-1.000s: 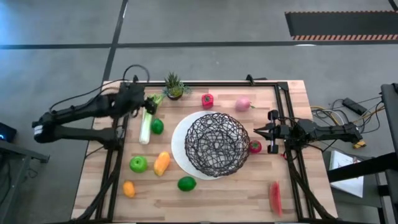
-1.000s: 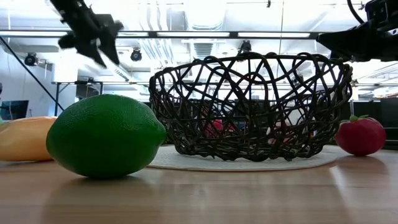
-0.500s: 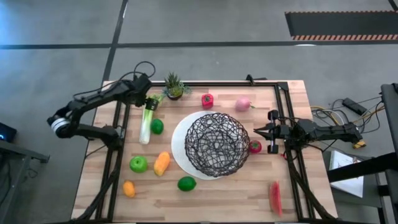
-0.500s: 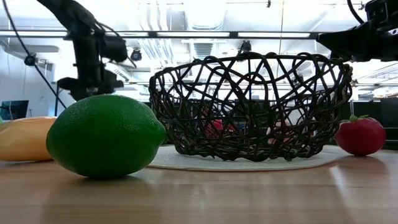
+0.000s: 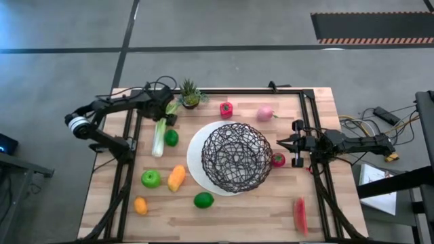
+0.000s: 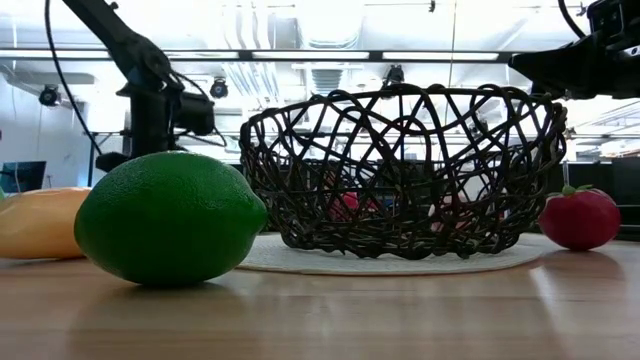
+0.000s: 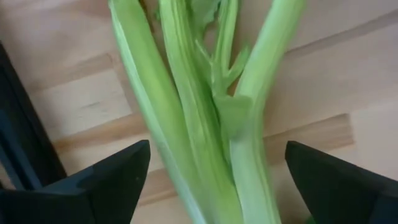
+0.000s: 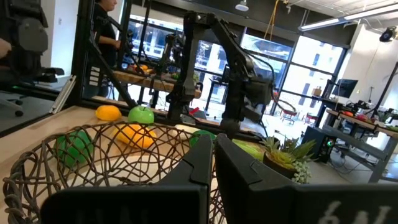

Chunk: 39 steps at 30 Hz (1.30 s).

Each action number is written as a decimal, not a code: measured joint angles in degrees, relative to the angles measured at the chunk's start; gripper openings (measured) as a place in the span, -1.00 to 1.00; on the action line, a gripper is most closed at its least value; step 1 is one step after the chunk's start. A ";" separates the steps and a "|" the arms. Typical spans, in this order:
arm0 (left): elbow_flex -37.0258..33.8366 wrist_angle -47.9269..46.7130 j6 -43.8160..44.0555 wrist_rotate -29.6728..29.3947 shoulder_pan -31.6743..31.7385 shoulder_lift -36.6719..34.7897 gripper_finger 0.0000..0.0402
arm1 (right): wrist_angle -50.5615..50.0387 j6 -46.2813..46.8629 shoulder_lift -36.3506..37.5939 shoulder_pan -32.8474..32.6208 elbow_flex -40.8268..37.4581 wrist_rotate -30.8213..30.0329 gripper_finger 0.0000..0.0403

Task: Build produce basket
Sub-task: Put the green celery into the wire basket

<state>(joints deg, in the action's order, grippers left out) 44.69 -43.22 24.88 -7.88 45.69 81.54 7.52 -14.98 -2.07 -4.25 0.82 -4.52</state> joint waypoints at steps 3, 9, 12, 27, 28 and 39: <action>-0.47 1.01 0.19 -0.13 0.07 1.93 0.77 | -0.01 0.00 0.00 0.00 0.00 -0.01 -0.95; -0.45 2.45 0.01 0.36 0.10 6.40 0.59 | 0.01 0.00 0.00 0.00 0.00 -0.01 -0.95; -0.40 2.44 -1.01 0.87 0.09 7.91 0.42 | 0.00 0.00 0.00 0.01 0.00 0.00 -0.95; -0.19 -3.93 -2.97 -4.88 1.55 0.24 -0.57 | 0.01 0.00 0.00 0.00 0.00 0.00 -0.95; -0.06 -5.31 -3.20 -6.07 1.63 -0.85 -0.60 | 0.01 0.00 0.00 0.02 0.00 0.01 -0.95; 3.50 -7.41 -6.27 -6.49 1.62 -18.35 -0.74 | 0.01 0.00 0.00 0.01 0.00 0.01 -0.95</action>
<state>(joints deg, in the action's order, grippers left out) 48.19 -50.63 18.61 -14.37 47.31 63.18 7.53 -14.98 -2.07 -4.24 0.82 -4.51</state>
